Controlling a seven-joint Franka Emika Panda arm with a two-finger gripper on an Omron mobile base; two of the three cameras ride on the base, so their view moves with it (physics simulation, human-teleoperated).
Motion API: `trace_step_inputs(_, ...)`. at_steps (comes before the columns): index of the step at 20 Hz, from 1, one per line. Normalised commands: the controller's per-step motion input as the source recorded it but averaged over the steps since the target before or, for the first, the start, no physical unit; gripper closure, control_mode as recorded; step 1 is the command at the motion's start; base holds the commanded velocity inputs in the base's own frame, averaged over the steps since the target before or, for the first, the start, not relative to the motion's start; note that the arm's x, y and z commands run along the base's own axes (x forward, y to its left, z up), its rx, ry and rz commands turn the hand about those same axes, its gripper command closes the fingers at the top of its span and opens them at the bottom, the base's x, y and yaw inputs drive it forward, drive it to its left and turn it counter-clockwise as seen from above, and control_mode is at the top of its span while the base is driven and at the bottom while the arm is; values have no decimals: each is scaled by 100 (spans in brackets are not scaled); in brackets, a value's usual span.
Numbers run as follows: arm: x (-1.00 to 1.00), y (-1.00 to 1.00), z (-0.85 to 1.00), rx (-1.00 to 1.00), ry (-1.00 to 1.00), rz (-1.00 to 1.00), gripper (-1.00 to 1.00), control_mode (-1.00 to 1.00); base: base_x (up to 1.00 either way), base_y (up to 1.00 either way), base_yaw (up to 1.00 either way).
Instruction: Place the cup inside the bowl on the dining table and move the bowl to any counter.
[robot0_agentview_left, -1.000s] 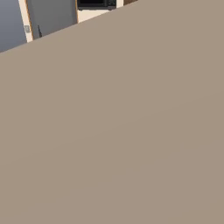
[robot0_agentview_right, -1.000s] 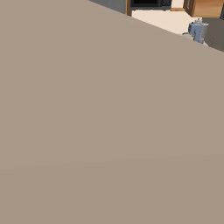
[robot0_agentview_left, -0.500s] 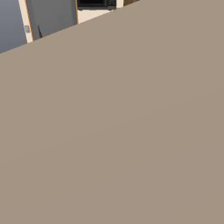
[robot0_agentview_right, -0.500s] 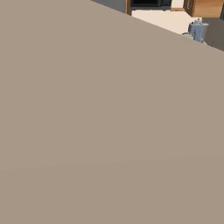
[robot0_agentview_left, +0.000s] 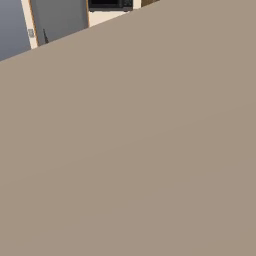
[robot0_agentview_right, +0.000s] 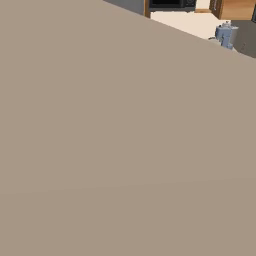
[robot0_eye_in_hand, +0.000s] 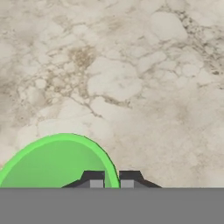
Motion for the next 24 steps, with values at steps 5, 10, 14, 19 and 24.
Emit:
trace_step_inputs(5, -39, -5, 46, 4, -17, 0, 100, -100, 0, 0, 0)
trace_step_inputs(10, -25, -1, 54, 5, -11, -4, 100, -100, 0, 0, 0)
trace_step_inputs(14, -3, 1, 30, 4, -2, -7, 100, -100, 0, 0, 0)
trace_step_inputs(19, 0, 13, 21, 2, -4, -7, 100, -100, 0, 0, 0)
trace_step_inputs(24, 0, 26, 25, 7, -8, -9, 100, -100, 0, 0, 0)
